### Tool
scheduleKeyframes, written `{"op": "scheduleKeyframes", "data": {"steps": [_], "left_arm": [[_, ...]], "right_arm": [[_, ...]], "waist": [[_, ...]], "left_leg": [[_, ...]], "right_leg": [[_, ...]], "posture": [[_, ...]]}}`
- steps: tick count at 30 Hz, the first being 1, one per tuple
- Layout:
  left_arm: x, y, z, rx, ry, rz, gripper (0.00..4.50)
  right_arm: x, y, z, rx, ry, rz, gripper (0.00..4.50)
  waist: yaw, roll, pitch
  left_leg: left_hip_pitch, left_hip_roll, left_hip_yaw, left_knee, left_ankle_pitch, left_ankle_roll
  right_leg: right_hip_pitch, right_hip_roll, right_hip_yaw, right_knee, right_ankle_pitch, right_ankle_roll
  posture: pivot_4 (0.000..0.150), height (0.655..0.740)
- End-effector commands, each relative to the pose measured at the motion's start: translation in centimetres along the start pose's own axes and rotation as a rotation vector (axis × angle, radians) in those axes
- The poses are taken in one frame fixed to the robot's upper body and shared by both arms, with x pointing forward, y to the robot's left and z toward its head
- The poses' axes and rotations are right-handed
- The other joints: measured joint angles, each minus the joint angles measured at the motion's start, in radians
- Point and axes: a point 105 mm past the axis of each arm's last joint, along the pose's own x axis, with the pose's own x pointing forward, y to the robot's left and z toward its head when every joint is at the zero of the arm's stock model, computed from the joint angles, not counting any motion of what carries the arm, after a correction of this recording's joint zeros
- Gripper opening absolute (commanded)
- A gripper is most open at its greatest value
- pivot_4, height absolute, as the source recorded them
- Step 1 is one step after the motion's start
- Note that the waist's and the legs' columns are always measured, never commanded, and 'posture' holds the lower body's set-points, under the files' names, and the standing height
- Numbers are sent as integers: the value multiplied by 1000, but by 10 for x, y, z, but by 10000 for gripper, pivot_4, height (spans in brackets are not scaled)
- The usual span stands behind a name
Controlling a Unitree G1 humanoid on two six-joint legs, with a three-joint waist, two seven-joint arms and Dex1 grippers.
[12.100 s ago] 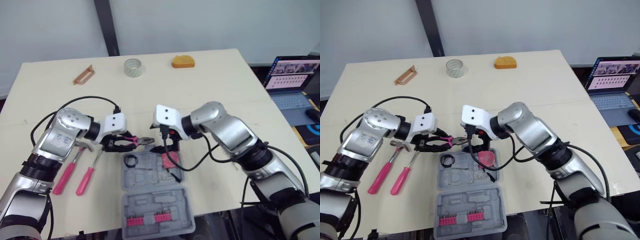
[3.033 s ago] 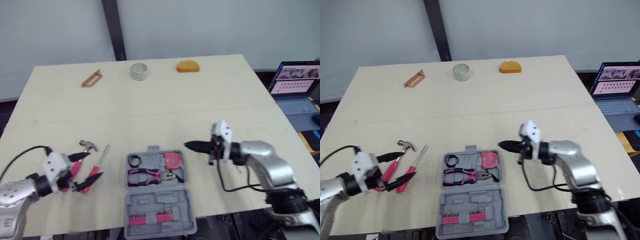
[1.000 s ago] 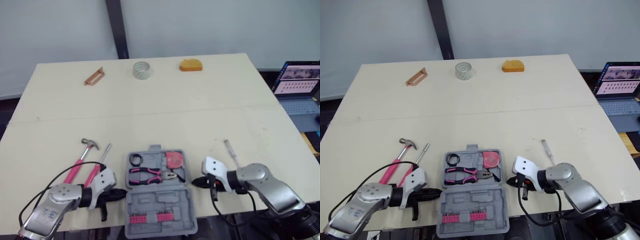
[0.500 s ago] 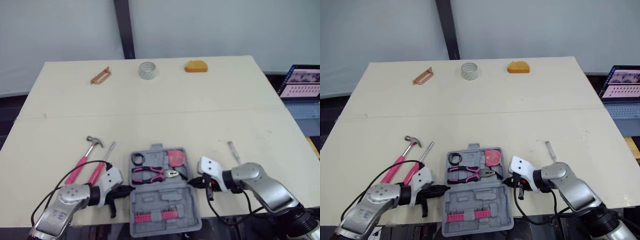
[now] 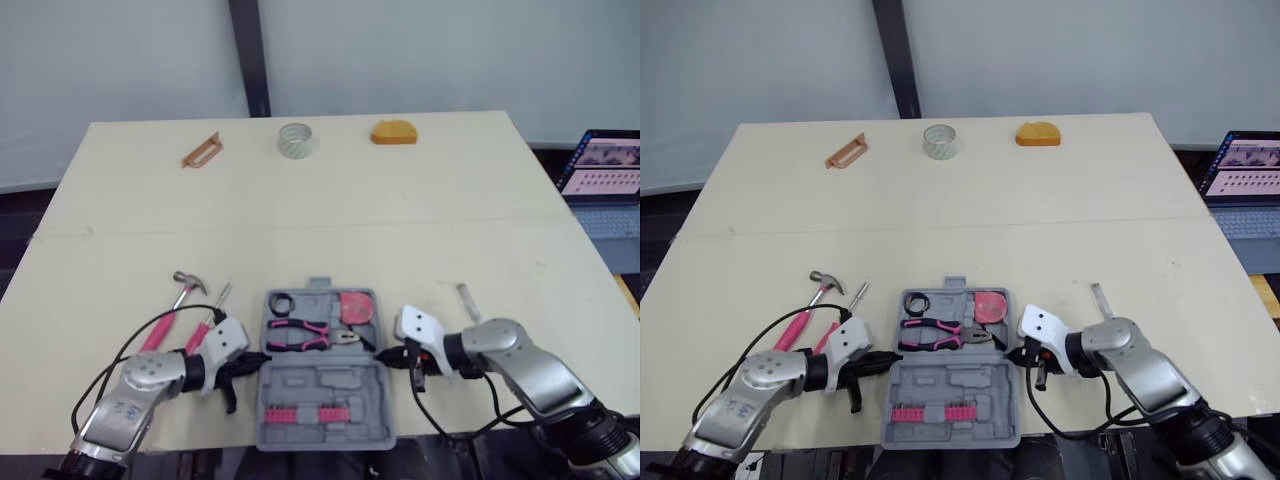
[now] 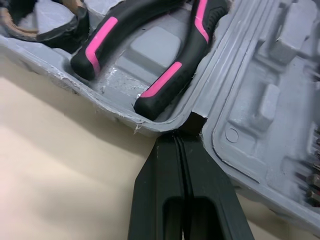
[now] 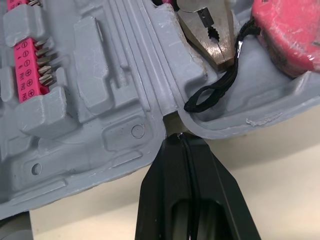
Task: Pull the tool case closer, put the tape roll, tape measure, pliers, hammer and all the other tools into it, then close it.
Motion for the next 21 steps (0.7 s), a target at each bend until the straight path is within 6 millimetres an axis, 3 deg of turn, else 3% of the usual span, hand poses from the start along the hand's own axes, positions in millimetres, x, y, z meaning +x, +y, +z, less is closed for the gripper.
{"op": "scheduleKeyframes", "data": {"steps": [1,21], "left_arm": [[6,-1,7,23,-27,-13,0],[11,8,15,49,-59,16,0]], "right_arm": [[-2,-3,16,-40,-58,-13,354],[-2,-23,23,-47,-88,-104,354]], "waist": [[0,0,0],[-1,0,0]], "left_leg": [[0,0,0,-1,0,0],[0,0,0,-1,0,0]], "right_leg": [[0,0,0,0,0,0],[-1,0,0,-1,0,0]], "posture": [[1500,7400],[1500,7400]]}}
